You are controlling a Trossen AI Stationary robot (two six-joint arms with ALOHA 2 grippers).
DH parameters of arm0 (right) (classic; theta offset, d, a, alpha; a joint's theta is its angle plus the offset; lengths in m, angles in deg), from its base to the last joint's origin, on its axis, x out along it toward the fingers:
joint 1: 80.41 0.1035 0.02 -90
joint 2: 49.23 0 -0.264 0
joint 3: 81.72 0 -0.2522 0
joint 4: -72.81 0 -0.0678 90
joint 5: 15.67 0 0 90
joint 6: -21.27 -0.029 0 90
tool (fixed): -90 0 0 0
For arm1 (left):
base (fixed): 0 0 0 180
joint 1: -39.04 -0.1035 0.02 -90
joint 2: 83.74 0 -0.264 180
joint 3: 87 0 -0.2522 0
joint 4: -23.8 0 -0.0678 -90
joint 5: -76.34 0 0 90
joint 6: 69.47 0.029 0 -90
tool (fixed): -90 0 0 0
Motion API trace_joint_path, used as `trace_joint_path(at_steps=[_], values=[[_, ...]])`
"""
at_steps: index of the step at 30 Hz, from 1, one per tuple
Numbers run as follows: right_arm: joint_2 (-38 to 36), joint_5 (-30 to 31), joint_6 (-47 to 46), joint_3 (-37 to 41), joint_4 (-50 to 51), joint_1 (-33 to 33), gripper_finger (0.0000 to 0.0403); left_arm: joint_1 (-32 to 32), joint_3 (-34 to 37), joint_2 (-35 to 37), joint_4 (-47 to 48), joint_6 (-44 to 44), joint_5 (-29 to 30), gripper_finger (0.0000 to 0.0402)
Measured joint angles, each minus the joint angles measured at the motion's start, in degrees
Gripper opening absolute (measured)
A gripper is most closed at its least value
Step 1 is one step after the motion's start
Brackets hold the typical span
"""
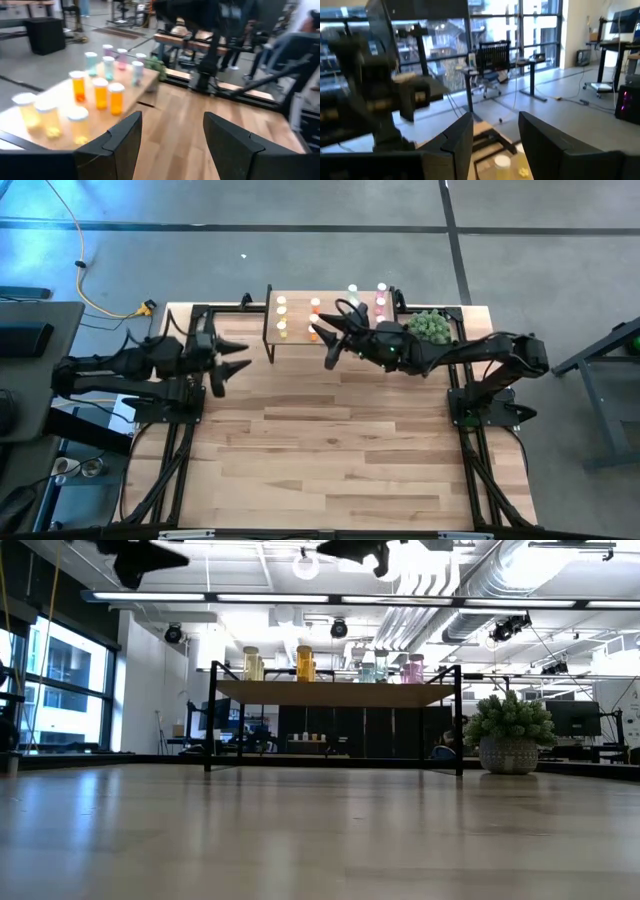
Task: Pick and place medicine bottles onto shelf by color
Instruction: Return to Home Position
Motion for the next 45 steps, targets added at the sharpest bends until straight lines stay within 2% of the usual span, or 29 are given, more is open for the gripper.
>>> trace_joint_path(at_steps=[4, 8, 16, 27, 33, 35, 38, 45], values=[[0.0, 3.0, 0.9, 0.0, -3.9, 2.2, 0.0149, 3.2, 8.0, 6.3, -3.2, -0.5, 0.0, 0.0200], [-1.0, 3.5, 1.9, 0.0, -5.6, 3.7, 0.0149, 5.7, 15.4, 11.6, -6.7, -2.3, 0.0, 0.0200], [-10.5, 3.4, 0.4, 0.0, 0.6, 3.9, 0.0149, 8.4, 25.3, 19.8, -11.9, -4.5, 0.1, 0.0200], [-31.4, 2.9, -2.5, 0.0, 23.8, 4.1, 0.0149, 8.4, 32.3, 23.2, -11.8, -5.3, 0.3, 0.0200], [-41.6, 1.9, -2.5, 1.3, 41.5, 6.0, 0.0149, 8.4, 32.9, 23.1, -12.2, -4.5, 1.9, 0.0200], [-44.7, 1.4, -5.0, 3.9, 46.4, 7.2, 0.0149, 8.4, 32.9, 23.1, -12.2, -4.7, 2.4, 0.0200], [-50.0, 1.2, -8.7, 12.2, 46.4, 9.4, 0.0149, 8.4, 32.9, 23.1, -12.2, -4.7, 2.4, 0.0200], [-63.2, 4.2, -16.2, 35.2, 33.5, 13.7, 0.0149, 8.4, 32.9, 23.1, -12.2, -4.7, 2.1, 0.0200]])
